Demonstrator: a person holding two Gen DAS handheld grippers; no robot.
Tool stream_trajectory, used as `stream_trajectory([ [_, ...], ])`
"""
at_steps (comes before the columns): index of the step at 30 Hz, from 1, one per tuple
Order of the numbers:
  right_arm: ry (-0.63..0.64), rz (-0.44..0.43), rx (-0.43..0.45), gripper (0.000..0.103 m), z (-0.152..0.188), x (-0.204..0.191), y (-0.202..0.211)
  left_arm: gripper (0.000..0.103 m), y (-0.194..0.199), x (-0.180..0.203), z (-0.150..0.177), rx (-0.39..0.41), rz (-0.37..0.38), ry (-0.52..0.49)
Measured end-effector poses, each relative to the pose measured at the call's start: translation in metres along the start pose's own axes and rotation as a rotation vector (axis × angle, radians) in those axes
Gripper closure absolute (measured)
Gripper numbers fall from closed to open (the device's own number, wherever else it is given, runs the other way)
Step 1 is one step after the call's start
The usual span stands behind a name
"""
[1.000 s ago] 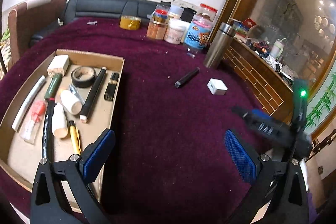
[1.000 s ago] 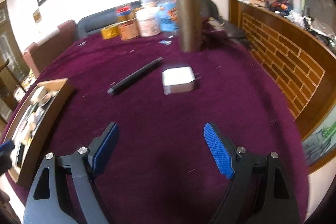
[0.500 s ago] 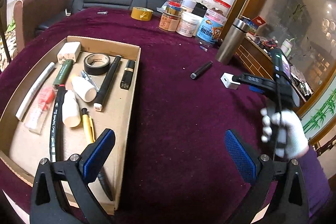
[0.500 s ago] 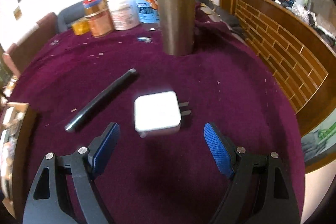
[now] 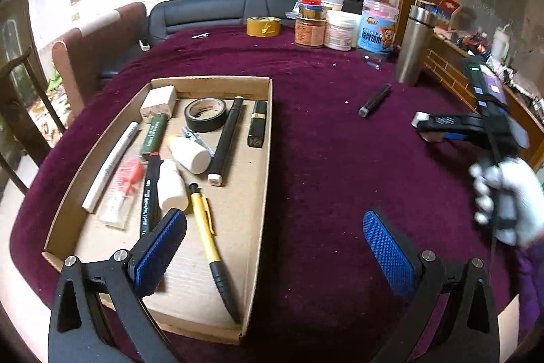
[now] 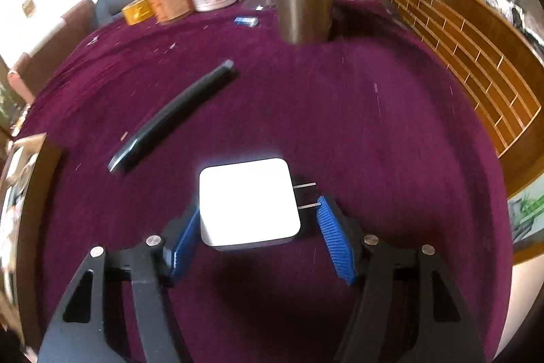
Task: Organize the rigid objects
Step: 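Grasp the white charger block with the right gripper, then grasp the black cylindrical pen with the left gripper while the right gripper holds the charger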
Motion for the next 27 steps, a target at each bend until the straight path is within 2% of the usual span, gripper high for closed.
stream_trajectory([
  [6,0.011,-0.038,0.007,0.037,0.030,-0.011,0.023,0.001,0.005,0.006,0.005,0.002,-0.057,-0.055],
  [13,0.024,-0.028,0.025,0.036,0.035,-0.012,0.026,0.001,0.014,0.009,0.008,-0.001,-0.082,-0.089],
  [19,0.045,-0.013,0.018,0.035,0.035,-0.016,0.024,0.001,0.013,0.001,0.007,-0.030,-0.089,-0.066],
  [23,0.071,0.013,0.035,0.035,0.038,-0.019,0.025,0.001,0.019,-0.009,0.006,-0.003,-0.090,-0.029],
  [27,0.063,-0.010,0.039,0.030,0.037,-0.018,0.024,0.001,0.021,-0.012,0.009,0.009,-0.072,-0.008],
])
Point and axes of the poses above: each gripper's, at about its wrist camera, not at the fingertips, and y roughly against the way its jaws point, x to its right, z to its underside, the point moved 4 cm from there along -y, roughly the way its jaws point, and after that the axes turned 9 degrees about x, right-handed, at the moved point
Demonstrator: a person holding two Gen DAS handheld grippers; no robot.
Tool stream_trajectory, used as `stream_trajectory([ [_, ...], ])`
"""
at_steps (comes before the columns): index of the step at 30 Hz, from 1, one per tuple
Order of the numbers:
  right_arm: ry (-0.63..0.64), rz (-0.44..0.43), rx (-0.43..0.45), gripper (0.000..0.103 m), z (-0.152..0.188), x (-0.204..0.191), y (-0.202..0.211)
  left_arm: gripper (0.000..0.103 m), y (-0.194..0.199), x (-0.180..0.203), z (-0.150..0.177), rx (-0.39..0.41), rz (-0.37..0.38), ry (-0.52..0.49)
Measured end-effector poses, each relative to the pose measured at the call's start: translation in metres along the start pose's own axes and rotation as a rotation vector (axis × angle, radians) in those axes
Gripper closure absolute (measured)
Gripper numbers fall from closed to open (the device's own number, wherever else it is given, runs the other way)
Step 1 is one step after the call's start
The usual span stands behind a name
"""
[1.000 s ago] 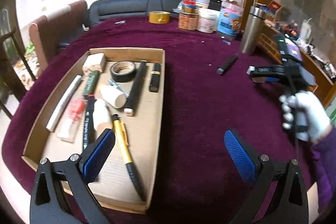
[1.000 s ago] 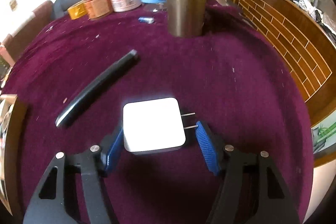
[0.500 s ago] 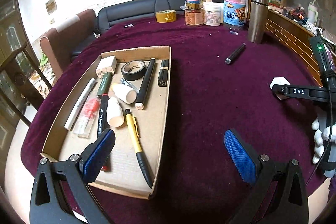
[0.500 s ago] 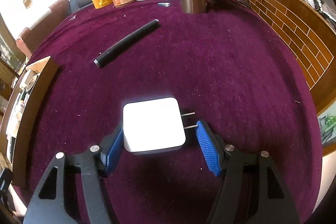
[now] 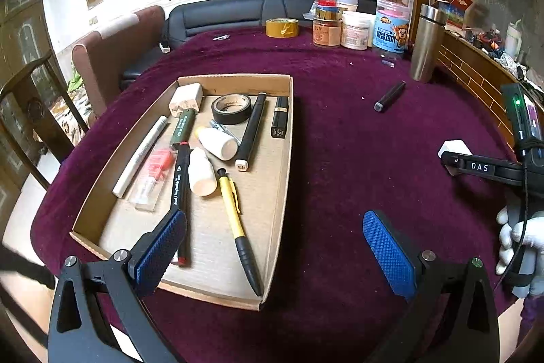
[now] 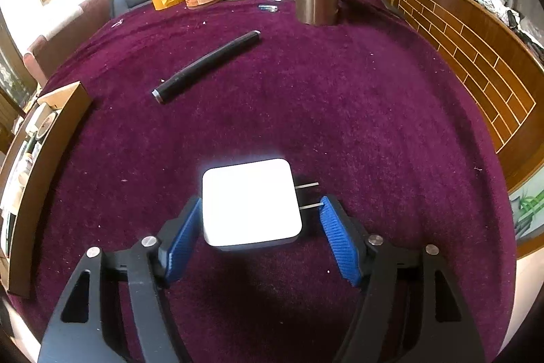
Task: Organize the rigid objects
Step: 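Grasp the black cylindrical pen with the left gripper while the right gripper holds the charger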
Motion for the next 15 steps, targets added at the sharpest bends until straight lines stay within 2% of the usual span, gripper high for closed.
stream_trajectory([
  [15,-0.119,-0.166,0.043,0.022,-0.001,0.014,0.004,0.001,0.000,0.018,-0.006,0.015,0.057,0.007],
])
Point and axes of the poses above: each gripper's, at about its wrist camera, not at the fingertips, and y roughly against the way its jaws point, x to its right, z to its underside, the point moved 4 cm from there along -y, roughly the way its jaws point, and after that the axes turned 9 degrees about x, right-handed, at the moved point
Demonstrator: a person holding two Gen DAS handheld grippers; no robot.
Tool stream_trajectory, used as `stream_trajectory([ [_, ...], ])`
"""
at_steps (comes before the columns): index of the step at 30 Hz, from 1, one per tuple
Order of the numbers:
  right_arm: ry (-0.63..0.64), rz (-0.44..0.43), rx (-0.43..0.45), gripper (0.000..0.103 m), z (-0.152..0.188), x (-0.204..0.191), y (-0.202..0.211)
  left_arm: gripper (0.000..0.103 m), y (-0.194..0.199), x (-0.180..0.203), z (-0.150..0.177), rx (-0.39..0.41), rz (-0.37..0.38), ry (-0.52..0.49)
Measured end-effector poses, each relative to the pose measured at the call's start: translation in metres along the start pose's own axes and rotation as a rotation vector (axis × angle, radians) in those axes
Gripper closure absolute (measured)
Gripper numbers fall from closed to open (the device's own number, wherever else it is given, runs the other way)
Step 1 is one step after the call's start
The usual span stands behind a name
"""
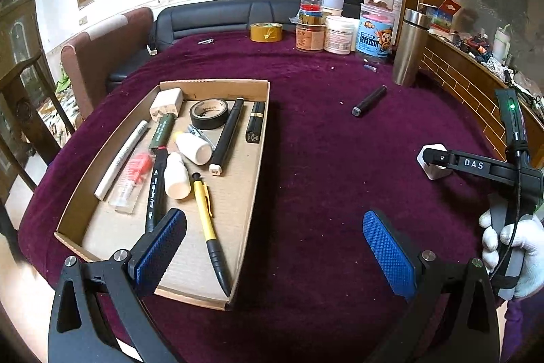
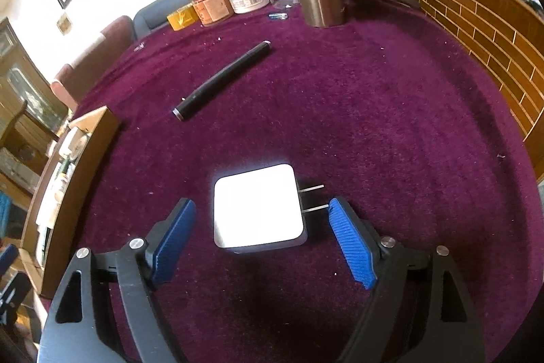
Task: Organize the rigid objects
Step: 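Grasp the black cylindrical pen with the left gripper while the right gripper holds the charger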
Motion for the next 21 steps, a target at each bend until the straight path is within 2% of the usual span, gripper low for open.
stream_trajectory([
  [3,0.014,0.007,-0.004,0.022,-0.001,-0.002,-0.002,0.001,-0.002,0.001,0.000,-0.002,-0.003,0.003],
  [6,0.092,0.067,-0.014,0.024,-0.003,-0.007,-0.007,0.001,-0.005,0.005,-0.001,-0.013,0.001,-0.003],
  [8,0.135,0.129,-0.011,0.037,-0.005,-0.007,-0.010,0.001,-0.010,0.011,-0.004,-0.024,0.015,-0.013],
  [11,0.112,0.165,0.010,0.037,-0.014,0.005,-0.013,0.001,-0.015,0.020,-0.012,-0.029,0.038,-0.031],
  [18,-0.027,0.047,0.057,0.036,-0.022,0.030,-0.009,0.001,-0.051,0.041,-0.041,-0.065,0.082,-0.038],
  [21,-0.037,0.037,0.060,0.036,-0.023,0.030,-0.010,0.001,-0.082,0.061,-0.056,-0.102,0.110,-0.062],
])
Point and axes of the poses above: each gripper's, at about its wrist camera, not at the fingertips, and y roughly against the way its jaws point, x to its right, z to its underside, the point moved 4 cm from there along -y, roughly the way its jaws point, and after that the axes turned 9 degrees about x, right-handed, at the moved point
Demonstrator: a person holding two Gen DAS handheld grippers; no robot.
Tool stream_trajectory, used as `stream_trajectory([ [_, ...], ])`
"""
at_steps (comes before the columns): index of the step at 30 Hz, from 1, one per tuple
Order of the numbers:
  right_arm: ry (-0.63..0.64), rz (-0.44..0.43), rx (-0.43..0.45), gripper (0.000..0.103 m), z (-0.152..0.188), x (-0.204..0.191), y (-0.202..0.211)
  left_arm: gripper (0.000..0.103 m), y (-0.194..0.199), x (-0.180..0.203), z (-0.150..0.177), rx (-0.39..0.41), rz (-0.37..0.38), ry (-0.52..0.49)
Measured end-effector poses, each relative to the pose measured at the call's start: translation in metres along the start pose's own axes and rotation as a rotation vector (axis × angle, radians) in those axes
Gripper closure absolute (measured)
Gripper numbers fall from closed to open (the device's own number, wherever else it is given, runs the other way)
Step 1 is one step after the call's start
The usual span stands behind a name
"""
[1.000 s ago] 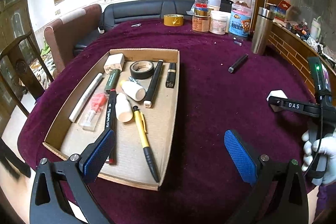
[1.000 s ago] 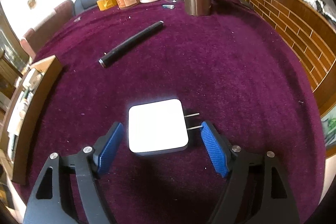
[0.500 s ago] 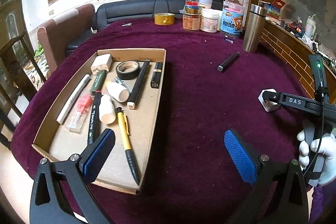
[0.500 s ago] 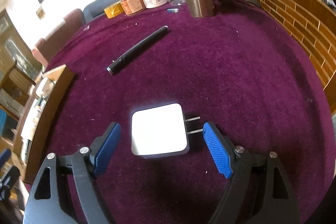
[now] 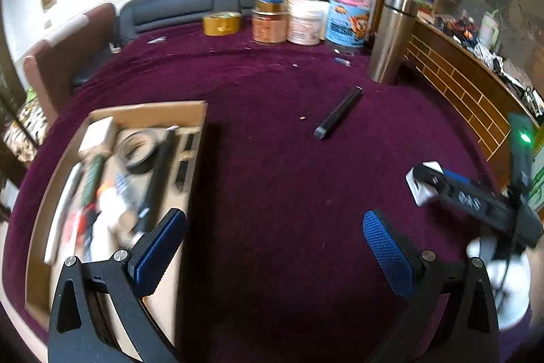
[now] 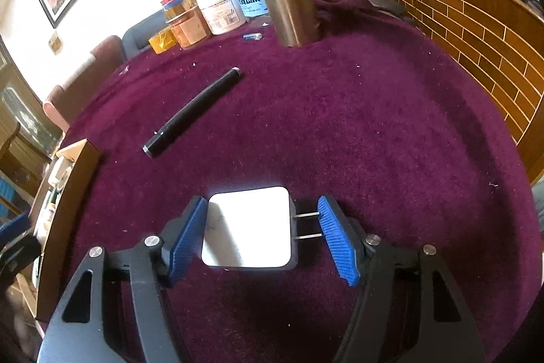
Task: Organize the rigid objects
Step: 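Grasp the black cylindrical pen with the left gripper while the right gripper holds the charger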
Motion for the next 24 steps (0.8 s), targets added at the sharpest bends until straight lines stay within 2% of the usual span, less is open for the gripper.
stream_trajectory([
  [5,-0.033,-0.034,0.005,0.034,0.000,0.004,0.001,0.001,-0.051,0.021,-0.029,-0.022,-0.004,-0.076],
  [11,-0.031,-0.041,0.004,0.032,0.000,0.003,0.000,0.002,-0.097,0.044,-0.055,0.026,0.025,-0.195],
  [16,-0.030,-0.047,0.004,0.030,0.000,0.002,-0.001,0.002,-0.126,0.070,-0.055,0.022,0.046,-0.328],
  [19,-0.033,-0.050,0.005,0.030,0.000,0.003,-0.001,0.002,-0.141,0.079,-0.043,-0.044,0.047,-0.348],
  [20,-0.033,-0.050,0.006,0.030,0.000,0.003,-0.001,0.004,-0.139,0.079,-0.045,-0.022,0.052,-0.328],
  [21,-0.033,-0.050,0.006,0.030,0.000,0.002,-0.001,0.010,-0.139,0.080,-0.044,-0.040,0.059,-0.329],
  [22,-0.034,-0.051,0.006,0.030,0.000,0.002,-0.001,0.039,-0.136,0.080,-0.045,-0.048,0.095,-0.316],
  [23,-0.034,-0.051,0.007,0.030,0.000,0.003,-0.001,0.058,-0.132,0.082,-0.044,-0.071,0.169,-0.291],
  [24,-0.037,-0.053,0.008,0.030,0.001,0.003,-0.001,0.091,-0.129,0.083,-0.043,-0.089,0.188,-0.278],
])
Point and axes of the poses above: each gripper's, at about its wrist camera, not at the fingertips, and y roughly against the way its jaws point, x to its right, z to its underside, the point moved 4 cm from there along -y, roughly the way its jaws point, and after that the axes turned 9 degrees about x, right-handed, at the moved point
